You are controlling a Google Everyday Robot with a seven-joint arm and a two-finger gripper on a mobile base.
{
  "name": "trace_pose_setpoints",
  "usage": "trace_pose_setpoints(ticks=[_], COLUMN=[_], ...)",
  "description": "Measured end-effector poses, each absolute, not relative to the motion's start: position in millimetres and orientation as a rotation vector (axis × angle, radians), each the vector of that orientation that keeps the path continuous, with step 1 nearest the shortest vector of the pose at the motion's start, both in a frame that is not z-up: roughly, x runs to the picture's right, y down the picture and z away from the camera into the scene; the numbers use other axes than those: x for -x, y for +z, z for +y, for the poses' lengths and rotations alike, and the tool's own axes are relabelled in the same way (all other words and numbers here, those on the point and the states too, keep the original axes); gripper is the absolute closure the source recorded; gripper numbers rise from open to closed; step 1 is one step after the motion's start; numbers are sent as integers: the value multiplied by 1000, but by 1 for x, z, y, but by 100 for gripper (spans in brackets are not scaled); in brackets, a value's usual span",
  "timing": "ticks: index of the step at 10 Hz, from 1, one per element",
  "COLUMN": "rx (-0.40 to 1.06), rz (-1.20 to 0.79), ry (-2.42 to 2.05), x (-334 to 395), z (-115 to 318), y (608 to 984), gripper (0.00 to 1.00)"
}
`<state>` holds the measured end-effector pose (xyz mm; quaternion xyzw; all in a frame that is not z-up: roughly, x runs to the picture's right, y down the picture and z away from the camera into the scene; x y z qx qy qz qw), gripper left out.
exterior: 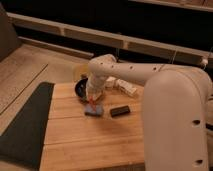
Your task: Place the pepper on the white sponge
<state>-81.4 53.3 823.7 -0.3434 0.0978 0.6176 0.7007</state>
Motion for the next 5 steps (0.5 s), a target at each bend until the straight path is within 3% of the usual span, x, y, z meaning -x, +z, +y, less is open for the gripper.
trace_pose_setpoints(ticks=[5], rx=[820], rz=[257], ry=[1387], x=[83], z=[81], y=[844], gripper=[82])
